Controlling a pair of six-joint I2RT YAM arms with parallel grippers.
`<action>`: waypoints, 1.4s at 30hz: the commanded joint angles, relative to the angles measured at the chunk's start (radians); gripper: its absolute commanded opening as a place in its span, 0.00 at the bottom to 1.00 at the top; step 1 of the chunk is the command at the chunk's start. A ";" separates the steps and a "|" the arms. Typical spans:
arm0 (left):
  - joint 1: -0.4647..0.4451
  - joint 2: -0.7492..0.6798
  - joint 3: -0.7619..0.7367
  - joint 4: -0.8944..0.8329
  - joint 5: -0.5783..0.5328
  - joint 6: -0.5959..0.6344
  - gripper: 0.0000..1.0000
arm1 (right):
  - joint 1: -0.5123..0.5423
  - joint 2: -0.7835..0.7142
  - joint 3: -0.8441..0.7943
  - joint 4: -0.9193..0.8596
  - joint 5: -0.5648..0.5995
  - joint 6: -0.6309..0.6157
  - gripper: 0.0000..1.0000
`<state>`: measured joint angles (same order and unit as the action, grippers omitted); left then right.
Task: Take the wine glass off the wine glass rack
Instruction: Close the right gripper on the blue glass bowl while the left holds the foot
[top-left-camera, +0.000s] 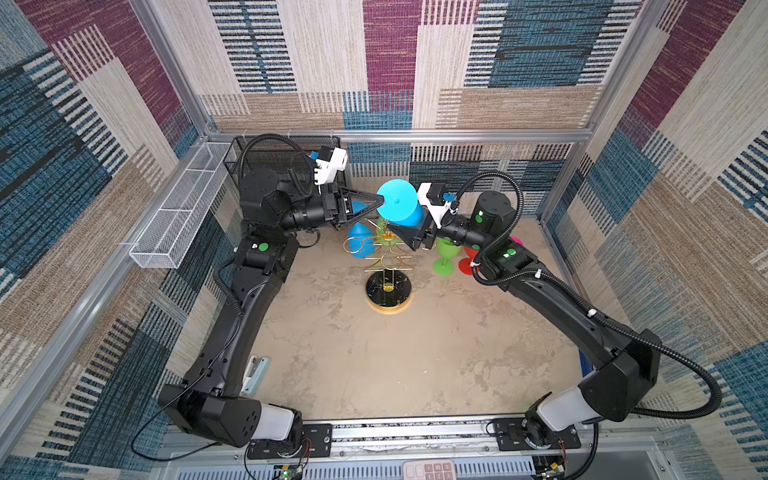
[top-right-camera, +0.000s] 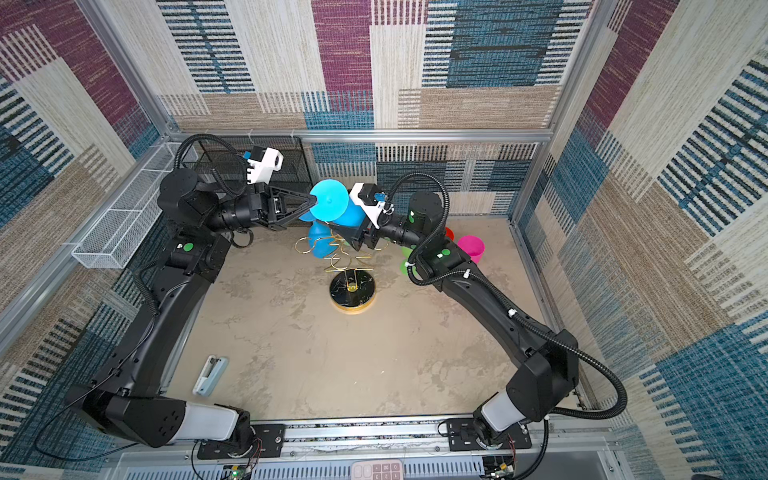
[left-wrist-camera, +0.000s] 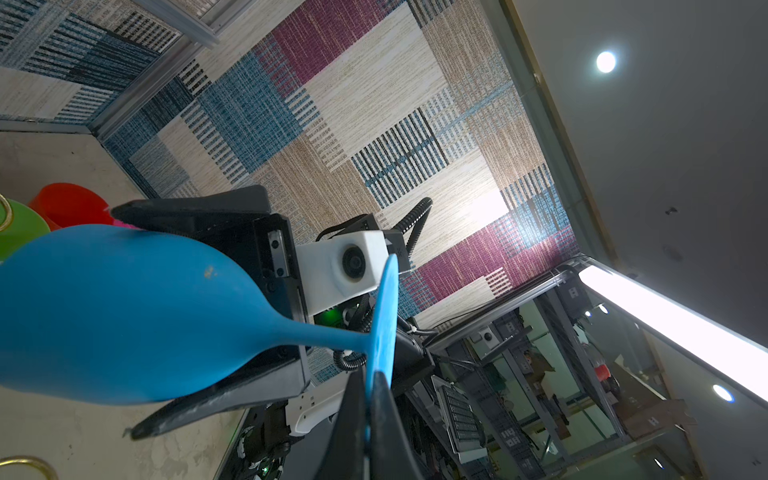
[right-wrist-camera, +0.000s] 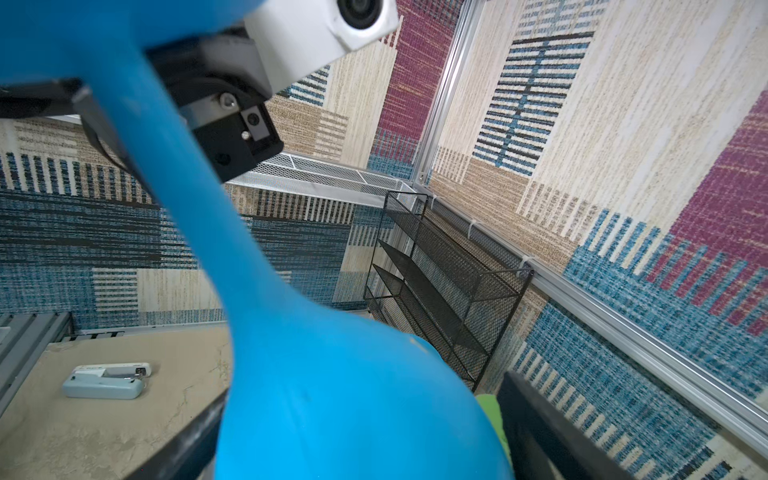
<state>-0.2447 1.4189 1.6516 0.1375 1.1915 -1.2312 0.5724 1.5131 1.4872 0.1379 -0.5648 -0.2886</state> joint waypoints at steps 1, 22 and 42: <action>-0.001 0.004 0.000 0.085 0.016 -0.032 0.00 | 0.003 -0.011 -0.001 0.021 0.019 0.005 0.84; 0.000 -0.001 0.001 0.099 0.013 -0.041 0.00 | 0.003 -0.023 -0.013 0.002 0.041 0.023 0.92; 0.007 -0.034 0.019 -0.137 -0.109 0.267 0.38 | 0.004 -0.083 0.013 -0.149 0.146 0.097 0.54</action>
<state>-0.2401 1.4014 1.6661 0.0841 1.1477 -1.1229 0.5735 1.4548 1.4879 0.0368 -0.4713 -0.2317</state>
